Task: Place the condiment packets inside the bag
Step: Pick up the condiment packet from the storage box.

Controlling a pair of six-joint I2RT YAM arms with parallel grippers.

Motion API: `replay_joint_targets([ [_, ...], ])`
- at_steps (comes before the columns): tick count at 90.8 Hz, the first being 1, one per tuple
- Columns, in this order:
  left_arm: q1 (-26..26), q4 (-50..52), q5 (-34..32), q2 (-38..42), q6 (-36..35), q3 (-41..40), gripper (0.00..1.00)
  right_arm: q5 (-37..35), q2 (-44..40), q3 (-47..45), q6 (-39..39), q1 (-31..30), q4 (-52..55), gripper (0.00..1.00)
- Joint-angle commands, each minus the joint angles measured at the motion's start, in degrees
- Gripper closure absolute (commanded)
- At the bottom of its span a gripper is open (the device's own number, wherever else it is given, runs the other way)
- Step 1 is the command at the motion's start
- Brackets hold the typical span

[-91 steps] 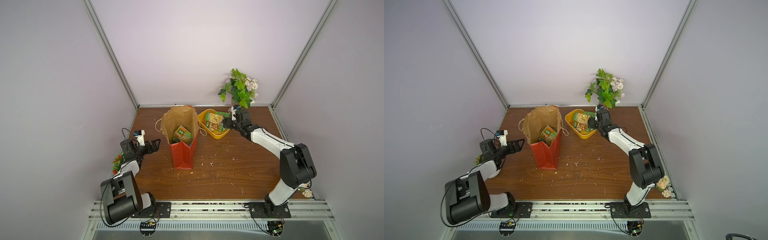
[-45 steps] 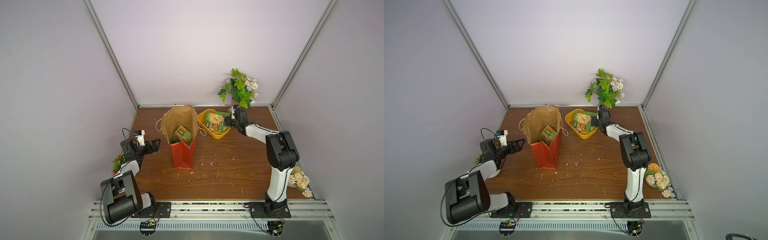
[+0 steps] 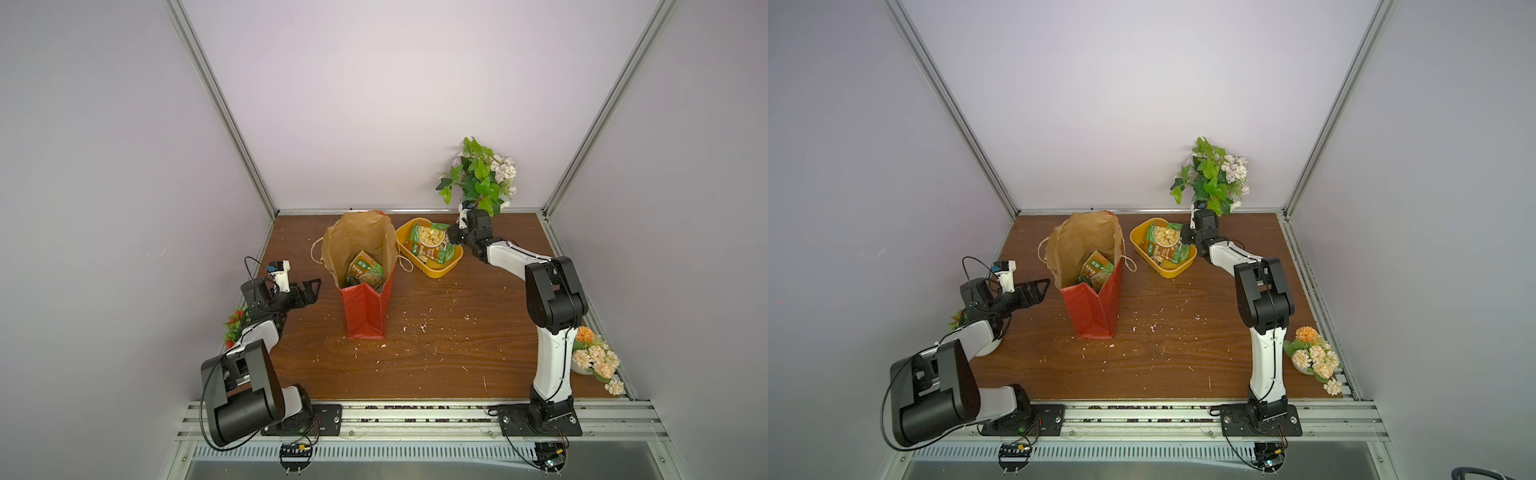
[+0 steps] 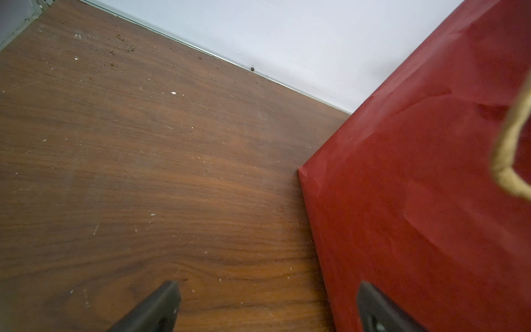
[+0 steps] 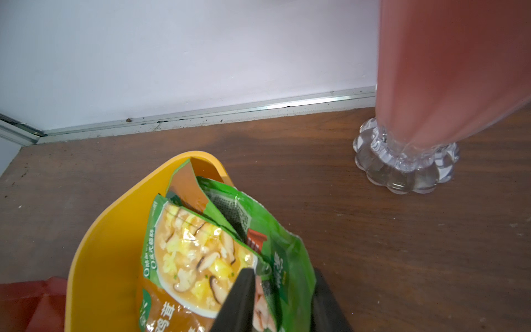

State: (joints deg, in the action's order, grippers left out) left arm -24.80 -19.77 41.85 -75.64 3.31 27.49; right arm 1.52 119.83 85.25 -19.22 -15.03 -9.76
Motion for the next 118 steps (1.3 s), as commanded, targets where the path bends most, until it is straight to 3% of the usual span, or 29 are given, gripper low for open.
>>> replay_joint_targets([
  [1,-0.8,-0.6,0.2,-0.6,-1.0,0.2,0.01,1.5,-0.7,2.0,-0.5,0.2,-1.4,0.74],
  [26,-0.8,-0.6,0.3,-0.6,-0.8,0.2,0.01,3.8,-7.2,-3.2,-1.0,0.1,-3.6,1.00],
  [54,-0.8,-0.5,0.2,-0.6,-0.8,0.2,0.01,5.9,-17.2,-8.9,-0.8,-1.4,-4.9,1.00],
  [85,-0.8,-0.4,0.3,-0.3,-0.9,0.2,0.01,4.7,-25.2,-8.3,0.8,-4.8,-2.0,1.00],
  [118,-0.8,-0.4,0.3,0.1,-0.8,0.0,0.01,-1.2,-35.7,-1.2,5.8,-18.7,5.7,1.00],
])
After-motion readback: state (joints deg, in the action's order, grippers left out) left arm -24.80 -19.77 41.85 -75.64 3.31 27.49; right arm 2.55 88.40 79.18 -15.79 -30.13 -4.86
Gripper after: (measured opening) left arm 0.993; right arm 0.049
